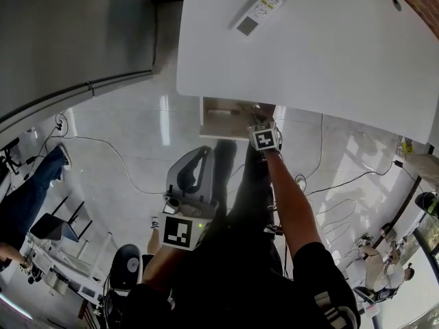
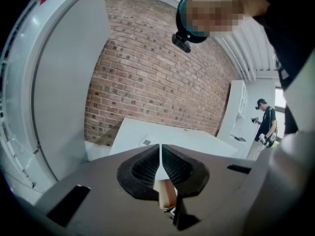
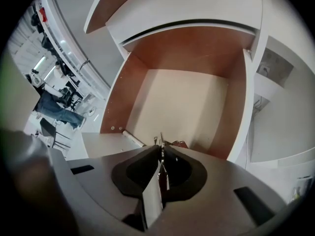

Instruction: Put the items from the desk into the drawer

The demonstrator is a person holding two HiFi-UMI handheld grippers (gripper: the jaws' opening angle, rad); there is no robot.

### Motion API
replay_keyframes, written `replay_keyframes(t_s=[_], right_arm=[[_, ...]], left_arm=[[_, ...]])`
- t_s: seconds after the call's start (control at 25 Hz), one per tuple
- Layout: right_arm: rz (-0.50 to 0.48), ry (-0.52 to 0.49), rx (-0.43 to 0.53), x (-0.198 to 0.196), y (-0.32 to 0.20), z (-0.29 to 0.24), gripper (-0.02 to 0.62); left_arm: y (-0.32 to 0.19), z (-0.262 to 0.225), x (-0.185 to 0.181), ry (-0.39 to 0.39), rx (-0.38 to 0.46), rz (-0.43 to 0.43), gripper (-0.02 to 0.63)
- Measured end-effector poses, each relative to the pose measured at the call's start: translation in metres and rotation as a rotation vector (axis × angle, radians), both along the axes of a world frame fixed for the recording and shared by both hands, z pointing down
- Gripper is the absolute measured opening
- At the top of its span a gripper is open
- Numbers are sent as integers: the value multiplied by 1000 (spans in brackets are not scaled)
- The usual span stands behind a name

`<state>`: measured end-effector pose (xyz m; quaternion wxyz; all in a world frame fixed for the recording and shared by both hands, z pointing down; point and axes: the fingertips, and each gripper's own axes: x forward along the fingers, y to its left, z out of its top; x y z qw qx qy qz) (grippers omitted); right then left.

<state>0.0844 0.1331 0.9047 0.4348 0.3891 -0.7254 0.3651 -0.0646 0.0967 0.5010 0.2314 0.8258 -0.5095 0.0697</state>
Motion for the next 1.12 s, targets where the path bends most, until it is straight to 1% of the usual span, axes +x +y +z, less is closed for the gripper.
replay_keyframes(t_s=[0.04,0.16,0.32,0.48,0.6,0.92,1.0,1.04,1.12], right_arm=[[-2,5,2,1,-1,2,26],[5,21,-39,4,4,10,28],[-1,39,-57,8,6,15,34],[-5,45,-32,8,4,18,46],[6,65,-72,10,7,12,57],[3,73,-65,11,4,9,60],[15,73,-72,11,3,6,60],[27,67,-74,11,3,4,58],[46,50,-71,12,5,-3,15]], left_arm=[[0,0,0,1,-1,-1,14],[-1,1,-1,3,-2,-8,14],[-1,2,-4,9,-7,-25,14],[1,5,-5,13,-14,-33,14],[2,5,-6,18,-15,-41,14],[2,-1,-7,20,-5,-48,14],[1,-4,-8,17,6,-47,14],[0,-7,-8,17,10,-47,14],[0,-14,-9,21,15,-53,14]])
